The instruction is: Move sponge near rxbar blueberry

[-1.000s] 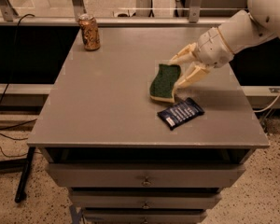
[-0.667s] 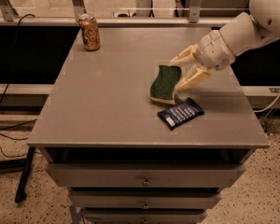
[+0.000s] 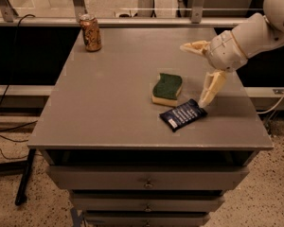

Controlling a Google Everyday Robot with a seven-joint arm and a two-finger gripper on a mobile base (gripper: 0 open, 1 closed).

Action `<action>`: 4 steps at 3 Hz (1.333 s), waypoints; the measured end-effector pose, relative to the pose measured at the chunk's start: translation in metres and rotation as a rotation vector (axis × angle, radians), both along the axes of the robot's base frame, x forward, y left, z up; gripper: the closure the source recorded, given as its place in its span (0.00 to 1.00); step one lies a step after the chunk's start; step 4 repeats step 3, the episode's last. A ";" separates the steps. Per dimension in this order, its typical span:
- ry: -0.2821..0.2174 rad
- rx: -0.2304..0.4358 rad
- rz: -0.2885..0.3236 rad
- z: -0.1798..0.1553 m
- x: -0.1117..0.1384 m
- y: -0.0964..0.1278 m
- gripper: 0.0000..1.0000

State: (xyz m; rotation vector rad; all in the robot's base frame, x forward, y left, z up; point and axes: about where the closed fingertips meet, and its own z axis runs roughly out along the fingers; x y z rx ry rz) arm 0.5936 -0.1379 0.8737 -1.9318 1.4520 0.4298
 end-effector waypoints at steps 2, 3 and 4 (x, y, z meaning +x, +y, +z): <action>-0.107 0.045 -0.245 0.068 0.007 -0.086 0.00; -0.117 0.047 -0.255 0.073 0.007 -0.089 0.00; -0.117 0.047 -0.255 0.073 0.007 -0.089 0.00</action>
Offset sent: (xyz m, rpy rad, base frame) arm 0.0002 -0.1437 0.1392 0.0565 -0.2307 -0.4107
